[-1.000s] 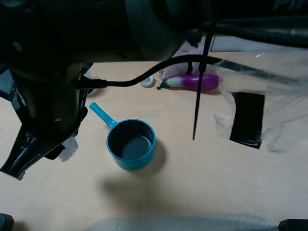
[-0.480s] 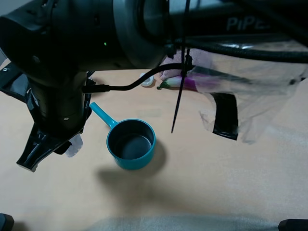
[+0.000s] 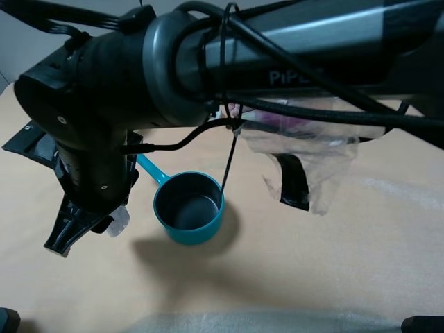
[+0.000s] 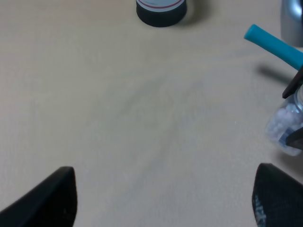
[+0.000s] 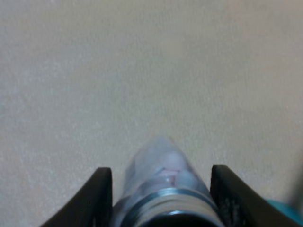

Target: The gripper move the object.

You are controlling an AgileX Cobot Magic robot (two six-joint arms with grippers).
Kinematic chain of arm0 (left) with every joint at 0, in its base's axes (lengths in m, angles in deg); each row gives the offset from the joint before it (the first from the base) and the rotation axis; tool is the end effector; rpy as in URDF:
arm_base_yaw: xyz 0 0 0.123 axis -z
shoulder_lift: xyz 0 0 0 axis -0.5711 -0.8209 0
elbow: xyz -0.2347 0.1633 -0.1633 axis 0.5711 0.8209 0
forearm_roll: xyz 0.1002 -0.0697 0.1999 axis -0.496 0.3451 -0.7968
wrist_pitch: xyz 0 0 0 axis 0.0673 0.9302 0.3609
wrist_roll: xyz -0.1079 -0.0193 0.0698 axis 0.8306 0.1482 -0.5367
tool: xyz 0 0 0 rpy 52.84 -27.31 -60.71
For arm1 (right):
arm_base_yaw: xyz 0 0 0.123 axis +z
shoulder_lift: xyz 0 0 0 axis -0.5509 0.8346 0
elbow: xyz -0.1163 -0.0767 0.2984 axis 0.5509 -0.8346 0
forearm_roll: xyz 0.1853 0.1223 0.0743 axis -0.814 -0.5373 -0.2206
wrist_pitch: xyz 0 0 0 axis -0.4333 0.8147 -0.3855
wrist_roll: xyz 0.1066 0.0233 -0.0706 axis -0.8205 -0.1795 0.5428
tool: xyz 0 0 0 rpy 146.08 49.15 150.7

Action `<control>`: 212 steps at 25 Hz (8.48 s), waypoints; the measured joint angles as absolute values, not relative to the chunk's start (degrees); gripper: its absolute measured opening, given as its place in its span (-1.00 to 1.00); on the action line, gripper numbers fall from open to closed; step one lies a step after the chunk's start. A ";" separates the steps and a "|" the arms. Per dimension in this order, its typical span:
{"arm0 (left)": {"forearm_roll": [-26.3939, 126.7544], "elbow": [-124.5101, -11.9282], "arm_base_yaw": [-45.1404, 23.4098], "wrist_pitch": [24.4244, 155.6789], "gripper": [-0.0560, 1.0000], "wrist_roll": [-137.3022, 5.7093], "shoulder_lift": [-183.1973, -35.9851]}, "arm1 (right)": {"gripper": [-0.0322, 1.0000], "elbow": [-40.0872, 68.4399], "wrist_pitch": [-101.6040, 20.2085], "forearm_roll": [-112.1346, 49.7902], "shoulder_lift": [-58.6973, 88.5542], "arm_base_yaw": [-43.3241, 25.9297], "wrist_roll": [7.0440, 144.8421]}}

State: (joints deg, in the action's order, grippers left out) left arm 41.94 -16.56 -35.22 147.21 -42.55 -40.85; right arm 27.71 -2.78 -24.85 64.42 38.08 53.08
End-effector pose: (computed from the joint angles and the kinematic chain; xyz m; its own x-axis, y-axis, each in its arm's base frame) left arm -0.0202 -0.0106 0.2490 -0.5215 0.1396 -0.8417 0.1373 0.9874 0.0787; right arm 0.1477 0.4499 0.1814 -0.3177 -0.8909 -0.3245 -0.9445 0.3277 0.0250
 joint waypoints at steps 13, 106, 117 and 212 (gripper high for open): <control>41.94 -16.56 -35.22 147.21 0.53 -42.55 -40.85 | -0.29 27.90 -4.20 -24.86 66.95 37.19 55.34; 41.94 -16.56 -35.22 147.21 0.53 -42.55 -40.85 | 0.22 28.27 -4.12 -22.93 69.12 35.25 58.90; 41.94 -16.56 -35.22 147.21 0.53 -42.55 -40.85 | 0.22 28.27 -1.33 -23.28 65.18 32.87 58.69; 41.94 -16.56 -35.22 147.21 0.53 -42.60 -40.85 | 0.20 -36.01 11.47 -22.90 -46.91 -42.52 49.77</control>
